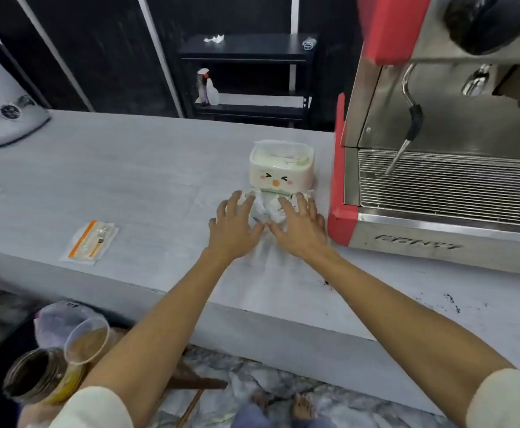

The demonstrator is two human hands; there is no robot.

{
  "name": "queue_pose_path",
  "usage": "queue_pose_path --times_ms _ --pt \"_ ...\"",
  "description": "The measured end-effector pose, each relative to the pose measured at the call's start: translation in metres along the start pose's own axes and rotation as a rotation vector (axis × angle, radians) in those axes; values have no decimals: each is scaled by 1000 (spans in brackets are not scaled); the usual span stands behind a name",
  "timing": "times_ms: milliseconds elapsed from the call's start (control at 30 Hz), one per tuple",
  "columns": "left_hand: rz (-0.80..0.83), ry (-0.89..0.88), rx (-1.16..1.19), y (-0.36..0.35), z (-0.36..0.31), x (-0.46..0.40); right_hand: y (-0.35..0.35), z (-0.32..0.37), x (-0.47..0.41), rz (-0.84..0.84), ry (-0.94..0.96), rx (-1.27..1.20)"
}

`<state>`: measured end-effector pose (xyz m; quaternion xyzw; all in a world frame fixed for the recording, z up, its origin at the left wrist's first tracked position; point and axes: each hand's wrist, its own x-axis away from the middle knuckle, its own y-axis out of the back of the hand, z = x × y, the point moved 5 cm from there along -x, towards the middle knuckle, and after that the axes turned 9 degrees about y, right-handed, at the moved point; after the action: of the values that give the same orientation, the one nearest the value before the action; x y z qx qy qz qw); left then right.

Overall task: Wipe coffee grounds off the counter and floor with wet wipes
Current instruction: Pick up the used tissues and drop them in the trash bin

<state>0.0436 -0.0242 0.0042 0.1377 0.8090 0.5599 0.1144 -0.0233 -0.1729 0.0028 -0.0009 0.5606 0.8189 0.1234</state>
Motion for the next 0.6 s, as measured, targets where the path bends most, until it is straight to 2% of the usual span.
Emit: queue_pose_path --times_ms 133,333,600 --pt "47 -37 -38 -13 3 -31 -14 -11 -17 32 -72 25" --pt "126 -145 -34 -40 13 -64 -37 -17 -32 -50 -123 2" --pt "91 -276 73 -50 23 -63 -46 -13 -32 -165 -93 -43"
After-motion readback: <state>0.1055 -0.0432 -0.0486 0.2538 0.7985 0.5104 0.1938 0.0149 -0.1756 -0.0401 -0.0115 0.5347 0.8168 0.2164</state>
